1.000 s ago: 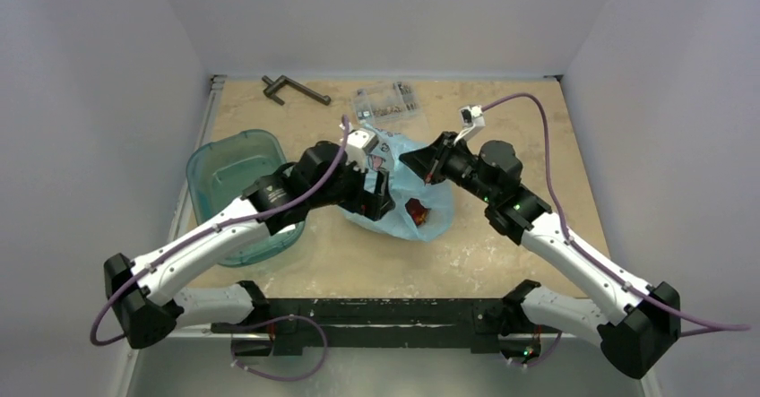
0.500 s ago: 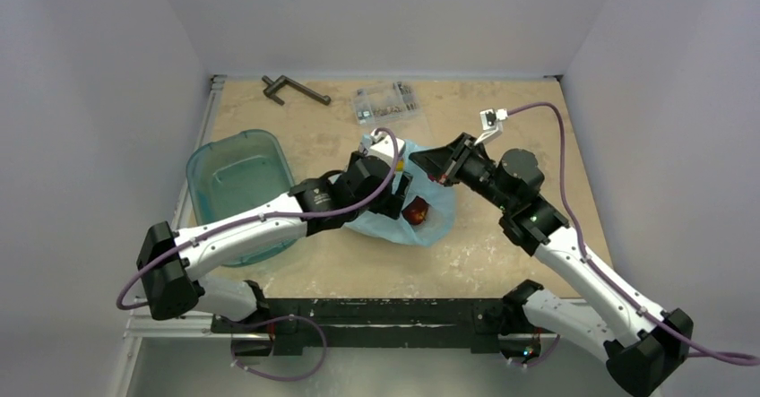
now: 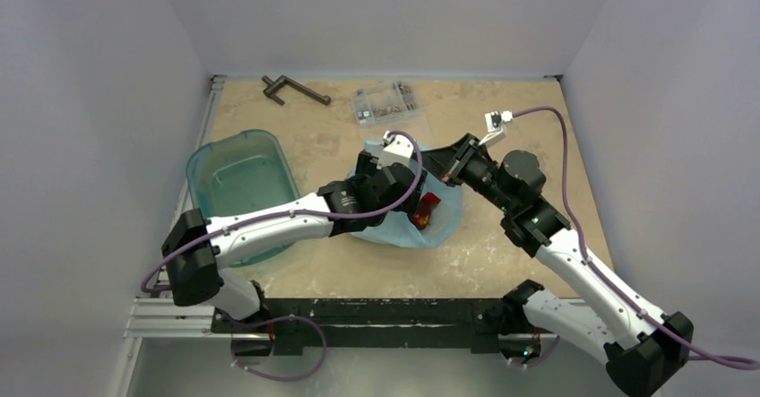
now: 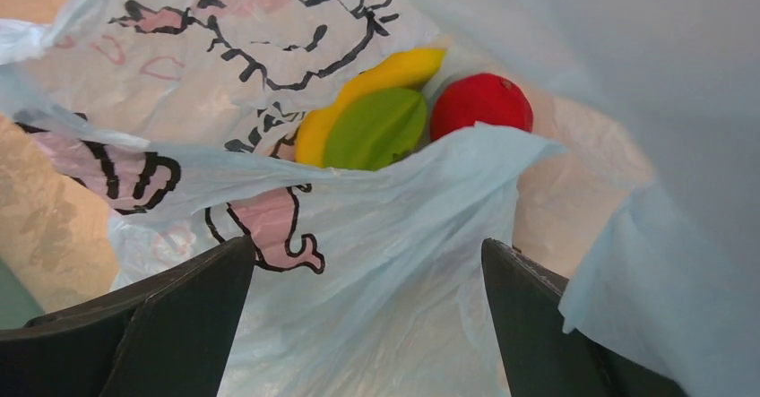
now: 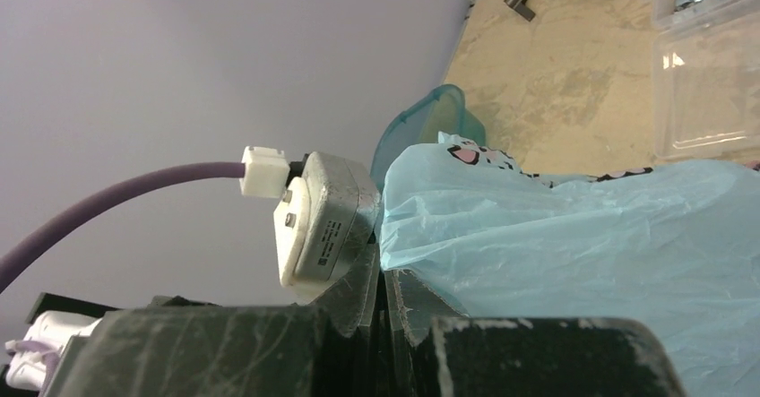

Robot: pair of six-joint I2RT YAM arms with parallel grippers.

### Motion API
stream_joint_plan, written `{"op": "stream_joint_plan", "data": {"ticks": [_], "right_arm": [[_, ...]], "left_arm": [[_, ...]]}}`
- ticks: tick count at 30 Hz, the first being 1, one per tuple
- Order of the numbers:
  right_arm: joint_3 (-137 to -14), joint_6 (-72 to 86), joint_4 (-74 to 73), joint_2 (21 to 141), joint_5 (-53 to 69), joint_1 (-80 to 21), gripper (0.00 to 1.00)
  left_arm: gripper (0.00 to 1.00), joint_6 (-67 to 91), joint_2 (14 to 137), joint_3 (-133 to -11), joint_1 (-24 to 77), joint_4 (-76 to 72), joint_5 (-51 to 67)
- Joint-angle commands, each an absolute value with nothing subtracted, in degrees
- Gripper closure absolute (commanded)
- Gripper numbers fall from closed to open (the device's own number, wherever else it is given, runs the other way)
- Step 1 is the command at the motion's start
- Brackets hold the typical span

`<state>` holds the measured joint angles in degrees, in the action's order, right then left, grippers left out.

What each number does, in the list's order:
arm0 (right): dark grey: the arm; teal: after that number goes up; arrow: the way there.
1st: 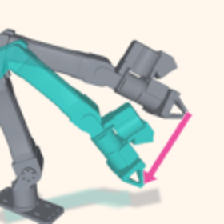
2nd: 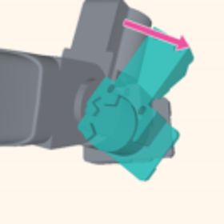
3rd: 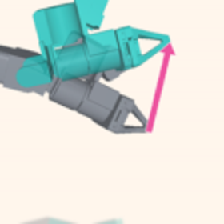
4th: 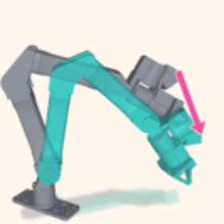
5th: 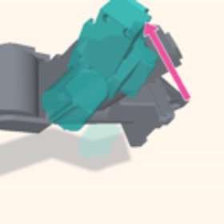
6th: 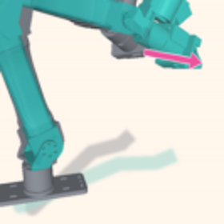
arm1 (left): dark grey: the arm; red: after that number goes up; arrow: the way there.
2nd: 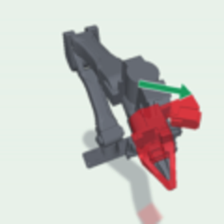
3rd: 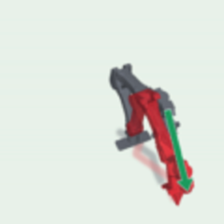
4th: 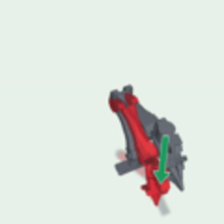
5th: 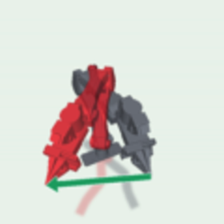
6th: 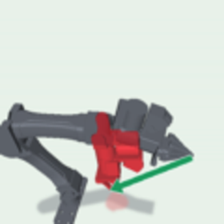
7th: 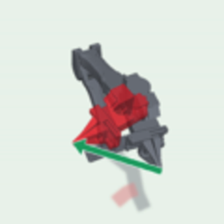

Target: Take the fake fruits out of the plastic bag

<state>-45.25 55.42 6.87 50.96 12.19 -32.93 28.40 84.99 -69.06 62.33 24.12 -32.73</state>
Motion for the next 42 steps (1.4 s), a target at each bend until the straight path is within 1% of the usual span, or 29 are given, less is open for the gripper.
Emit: {"op": "stream_joint_plan", "data": {"ticks": [1,5,12,15,17,18,20,22,23,24,25,26,27,30,31,32,33,34,35,36,38,42], "right_arm": [[-44.97,57.16,9.19,49.6,11.89,-32.95,1.0],[-44.49,56.87,8.23,48.61,10.1,-32.9,1.0],[-44.32,55.44,6.41,47.43,8.67,-32.77,1.0],[-44.3,55.1,5.91,46.94,8.08,-32.62,1.0],[-44.25,54.58,5.03,46.41,7.13,-32.64,1.0],[-44.21,54.23,4.53,46.03,6.55,-32.55,1.0],[-44.0,53.35,3.1,45.36,4.82,-32.57,1.0],[-44.16,52.22,1.47,44.93,3.45,-32.54,1.0],[-44.21,51.67,0.89,44.78,2.86,-32.5,1.0],[-44.29,50.96,0.35,44.64,2.29,-32.52,1.0],[-44.3,50.5,0.12,44.54,1.68,-32.45,1.0],[-44.3,49.93,0.09,44.56,1.22,-32.38,1.0],[-44.3,49.42,-1.01,44.56,0.6,-32.35,1.0],[-44.17,47.13,-1.84,44.78,-1.26,-32.04,1.0],[-44.46,46.12,-2.42,45.24,-2.13,-31.86,1.0],[-44.84,45.07,-2.86,45.71,-2.56,-31.78,1.0],[-45.35,43.83,-3.2,46.28,-2.35,-31.73,1.0],[-45.97,42.73,-3.73,46.77,-2.01,-31.73,1.0],[-46.33,42.07,-4.23,46.97,-2.02,-31.73,1.0],[-46.44,41.38,-4.42,46.88,-2.1,-31.63,1.0],[-47.17,40.03,-5.49,46.53,-2.68,-31.47,1.0],[-49.26,39.62,-7.3,46.08,-0.19,-31.46,1.0]], "left_arm": [[0.0,30.73,89.06,-73.21,66.44,25.15,-45.21],[0.0,35.09,93.35,-76.1,68.52,28.78,-52.48],[0.0,33.69,98.85,-78.05,69.73,29.48,-53.85],[0.0,33.31,102.49,-81.06,69.7,33.16,-55.4],[0.02,34.63,104.15,-82.51,69.58,36.48,-56.68],[0.04,34.57,104.55,-82.6,69.34,36.71,-56.41],[0.12,34.54,104.49,-81.91,68.55,36.61,-54.73],[0.26,34.53,103.51,-80.53,67.71,36.17,-52.67],[0.37,34.32,102.35,-79.47,67.13,35.46,-51.55],[0.42,33.76,101.45,-78.21,66.87,34.39,-50.38],[0.45,32.72,100.41,-76.96,66.69,33.0,-49.39],[0.54,31.7,99.46,-75.97,66.59,32.0,-48.35],[0.59,30.79,98.44,-75.04,66.47,31.17,-47.14],[0.65,27.56,95.09,-72.41,66.45,29.0,-43.6],[0.65,27.03,93.83,-71.55,66.45,28.59,-42.68],[0.61,26.3,92.58,-70.68,66.42,28.34,-41.19],[0.5,25.69,91.37,-69.95,66.44,28.13,-39.79],[0.37,25.58,90.06,-69.19,66.46,28.14,-38.41],[0.31,25.42,88.21,-68.05,66.45,27.52,-36.8],[0.28,25.14,86.41,-66.67,66.4,26.53,-35.24],[0.26,25.7,83.55,-64.07,65.68,24.82,-31.92],[0.2,26.55,83.2,-62.11,64.3,23.91,-30.31]]}}
